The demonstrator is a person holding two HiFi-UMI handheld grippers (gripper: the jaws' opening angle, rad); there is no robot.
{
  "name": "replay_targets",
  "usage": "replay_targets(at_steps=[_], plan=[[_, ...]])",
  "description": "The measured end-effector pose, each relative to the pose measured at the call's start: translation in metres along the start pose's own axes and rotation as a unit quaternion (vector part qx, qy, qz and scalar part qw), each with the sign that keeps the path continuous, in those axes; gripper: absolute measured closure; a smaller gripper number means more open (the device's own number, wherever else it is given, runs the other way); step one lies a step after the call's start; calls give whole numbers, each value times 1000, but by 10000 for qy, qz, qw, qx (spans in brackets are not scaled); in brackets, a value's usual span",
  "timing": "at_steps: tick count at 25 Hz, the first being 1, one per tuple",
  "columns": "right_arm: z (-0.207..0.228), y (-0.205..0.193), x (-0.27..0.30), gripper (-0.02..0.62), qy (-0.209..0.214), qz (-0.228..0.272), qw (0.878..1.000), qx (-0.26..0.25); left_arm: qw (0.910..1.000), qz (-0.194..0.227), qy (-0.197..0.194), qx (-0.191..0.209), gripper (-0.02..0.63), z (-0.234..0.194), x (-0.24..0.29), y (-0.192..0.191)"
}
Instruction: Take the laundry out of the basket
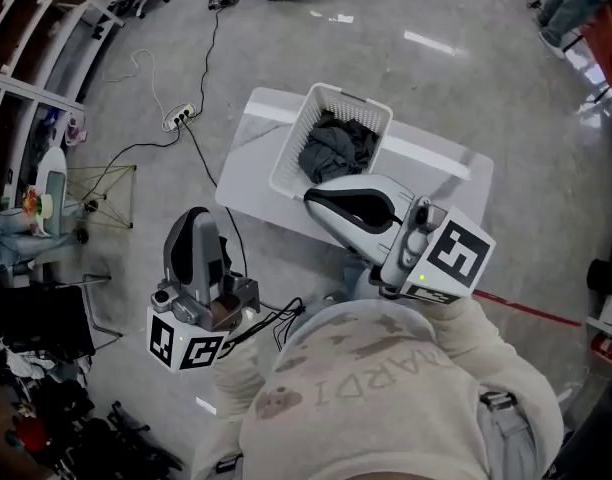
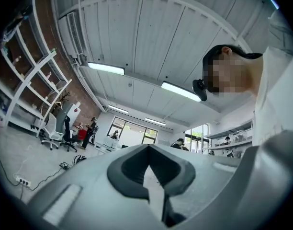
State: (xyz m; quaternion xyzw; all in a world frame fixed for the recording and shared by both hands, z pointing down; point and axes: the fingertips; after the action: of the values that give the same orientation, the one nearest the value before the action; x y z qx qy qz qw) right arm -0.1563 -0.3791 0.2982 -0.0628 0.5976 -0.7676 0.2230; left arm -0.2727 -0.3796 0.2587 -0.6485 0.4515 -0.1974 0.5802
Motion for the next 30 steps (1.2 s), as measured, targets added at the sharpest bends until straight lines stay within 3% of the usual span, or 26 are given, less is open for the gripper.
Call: replay_targets(at_steps=[3, 7, 11, 15, 20, 22, 24, 27, 30], plan=[[-29, 4, -23, 568, -115, 41, 9999, 81, 9997, 84, -156, 167, 606, 26, -22, 10], [-71, 26, -88, 568, -1046, 701, 9920, -99, 9983, 151, -461, 307, 606, 67, -86, 16], [-146, 29, -162, 568, -1635, 1350, 9772, -75, 9976, 137, -672, -138, 606, 100, -150, -6], [-216, -24, -190, 568, -1679, 744, 9823, 353, 9922, 117, -974, -765, 606, 143, -158, -30], [-306, -67, -219, 568, -1445, -47, 9887, 391, 9781, -316, -1758, -1067, 606, 239, -149, -59], [-318, -62, -229, 568, -1346, -41, 9907, 191, 9744, -455, -1916, -1086, 606, 268, -144, -70], [-317, -49, -236, 568, -1472, 280, 9887, 49, 9720, -625, -2044, -979, 606, 282, -141, -79], [-315, -30, -276, 568, -1809, 697, 9809, 149, 9754, -710, -1935, -784, 606, 309, -134, -84], [-310, -9, -344, 568, -2012, 681, 9772, 46, 9890, -453, -1228, -691, 606, 345, -107, -82]])
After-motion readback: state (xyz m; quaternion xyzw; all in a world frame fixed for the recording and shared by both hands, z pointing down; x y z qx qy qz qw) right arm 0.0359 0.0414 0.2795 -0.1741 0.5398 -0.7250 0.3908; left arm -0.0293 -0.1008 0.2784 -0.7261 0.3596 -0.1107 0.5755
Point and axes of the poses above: the fingertips, and each gripper's own axes: x forward along the fingers, z to its right, y out of its top, and after that the axes turned 2 degrees about z, right-handed
